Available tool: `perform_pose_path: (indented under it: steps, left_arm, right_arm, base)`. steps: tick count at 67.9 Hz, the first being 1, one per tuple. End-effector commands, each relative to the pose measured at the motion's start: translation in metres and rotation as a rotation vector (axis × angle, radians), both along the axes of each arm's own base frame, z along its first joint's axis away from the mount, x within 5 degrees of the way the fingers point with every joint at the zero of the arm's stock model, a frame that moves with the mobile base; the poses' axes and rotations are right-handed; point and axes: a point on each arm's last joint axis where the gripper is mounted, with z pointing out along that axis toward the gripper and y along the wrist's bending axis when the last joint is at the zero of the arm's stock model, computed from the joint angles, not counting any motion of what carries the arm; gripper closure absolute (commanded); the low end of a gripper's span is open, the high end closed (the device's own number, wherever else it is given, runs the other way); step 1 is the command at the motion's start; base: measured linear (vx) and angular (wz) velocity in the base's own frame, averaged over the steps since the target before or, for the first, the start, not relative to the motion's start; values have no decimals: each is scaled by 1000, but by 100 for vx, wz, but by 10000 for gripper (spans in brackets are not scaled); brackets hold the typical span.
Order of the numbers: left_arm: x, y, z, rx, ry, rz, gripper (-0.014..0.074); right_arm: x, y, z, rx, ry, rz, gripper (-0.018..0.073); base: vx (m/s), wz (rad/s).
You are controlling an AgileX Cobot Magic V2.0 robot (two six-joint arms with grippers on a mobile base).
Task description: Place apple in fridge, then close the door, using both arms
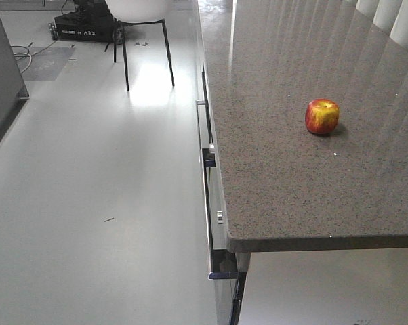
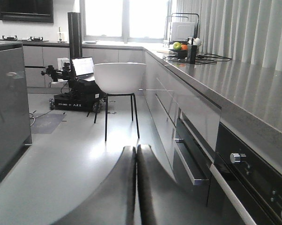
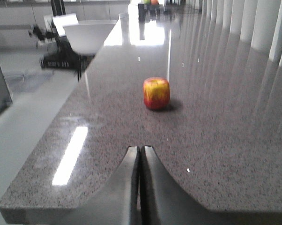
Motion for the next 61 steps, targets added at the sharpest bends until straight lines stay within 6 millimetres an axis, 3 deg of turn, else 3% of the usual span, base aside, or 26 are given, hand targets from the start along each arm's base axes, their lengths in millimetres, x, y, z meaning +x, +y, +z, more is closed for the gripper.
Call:
perform_pose_path:
  steps: [1, 14, 37, 45, 61]
  left_arm:
    - [-1, 0, 4, -5, -79, 2, 603]
    - [-1, 0, 4, -5, -79, 2, 603]
    - [-1, 0, 4, -5, -79, 2, 603]
    - [-1, 0, 4, -5, -79, 2, 603]
    - [-1, 0, 4, -5, -79, 2, 603]
  right_arm:
    - [17, 0, 29, -22, 21, -6, 563]
    - [54, 2, 45, -72, 201, 1, 563]
    - [128, 7, 40, -141, 509, 33, 522]
    - [152, 9, 36, -145, 586, 35, 446]
    - [191, 12, 32, -146, 637, 37, 165]
  base:
    - [0, 0]
    - [0, 0]
    - [0, 0]
    - [0, 0]
    - [0, 0]
